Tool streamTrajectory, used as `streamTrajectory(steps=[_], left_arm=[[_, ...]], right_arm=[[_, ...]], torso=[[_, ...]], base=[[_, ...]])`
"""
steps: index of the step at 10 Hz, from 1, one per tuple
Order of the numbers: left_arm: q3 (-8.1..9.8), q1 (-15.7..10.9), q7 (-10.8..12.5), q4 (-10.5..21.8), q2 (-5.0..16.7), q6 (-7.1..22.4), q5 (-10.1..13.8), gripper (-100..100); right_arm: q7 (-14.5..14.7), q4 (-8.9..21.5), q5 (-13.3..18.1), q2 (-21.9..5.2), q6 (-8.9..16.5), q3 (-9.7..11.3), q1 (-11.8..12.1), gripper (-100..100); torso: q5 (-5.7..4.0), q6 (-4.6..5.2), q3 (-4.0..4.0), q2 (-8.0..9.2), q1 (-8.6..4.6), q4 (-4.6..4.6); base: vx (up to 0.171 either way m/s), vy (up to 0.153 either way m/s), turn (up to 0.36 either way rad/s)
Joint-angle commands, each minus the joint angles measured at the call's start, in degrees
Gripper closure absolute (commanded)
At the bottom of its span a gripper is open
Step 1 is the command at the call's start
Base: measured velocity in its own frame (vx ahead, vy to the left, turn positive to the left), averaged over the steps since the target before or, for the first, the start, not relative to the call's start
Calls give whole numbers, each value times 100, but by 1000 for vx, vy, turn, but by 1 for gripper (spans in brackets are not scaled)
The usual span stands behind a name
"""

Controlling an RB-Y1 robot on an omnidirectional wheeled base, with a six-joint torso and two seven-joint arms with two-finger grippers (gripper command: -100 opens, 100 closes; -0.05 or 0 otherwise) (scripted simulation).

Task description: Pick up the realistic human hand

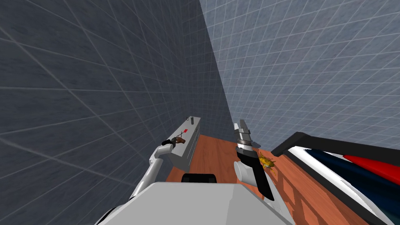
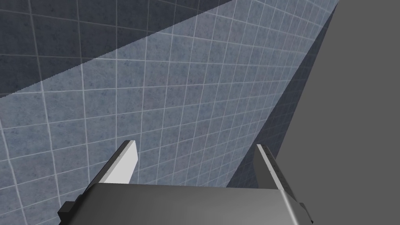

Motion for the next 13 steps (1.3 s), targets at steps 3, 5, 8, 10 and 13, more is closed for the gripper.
streamTrajectory(steps=[3,5,8,10,13], left_arm=[[46,-71,82,357,1,-297,-69,-100],[41,-67,70,313,7,-257,-52,100],[42,-68,72,311,7,-255,-51,100],[41,-66,71,313,7,-254,-51,0],[-9,16,-10,-47,-2,19,12,100]], right_arm=[[0,0,0,0,0,0,0,0],[0,0,0,0,0,0,0,0],[0,0,0,0,0,0,0,0],[0,0,0,0,0,0,0,0],[0,0,0,0,0,0,0,0]], torso=[[1,-2,-2,-3,5,-1],[1,-2,0,1,2,0],[-2,-1,4,7,-6,1],[-3,-2,5,9,-6,2],[-6,-5,15,24,-17,6]], base=[[24,24,-57],[5,6,-5],[0,0,0],[0,0,0],[-28,-26,73]])
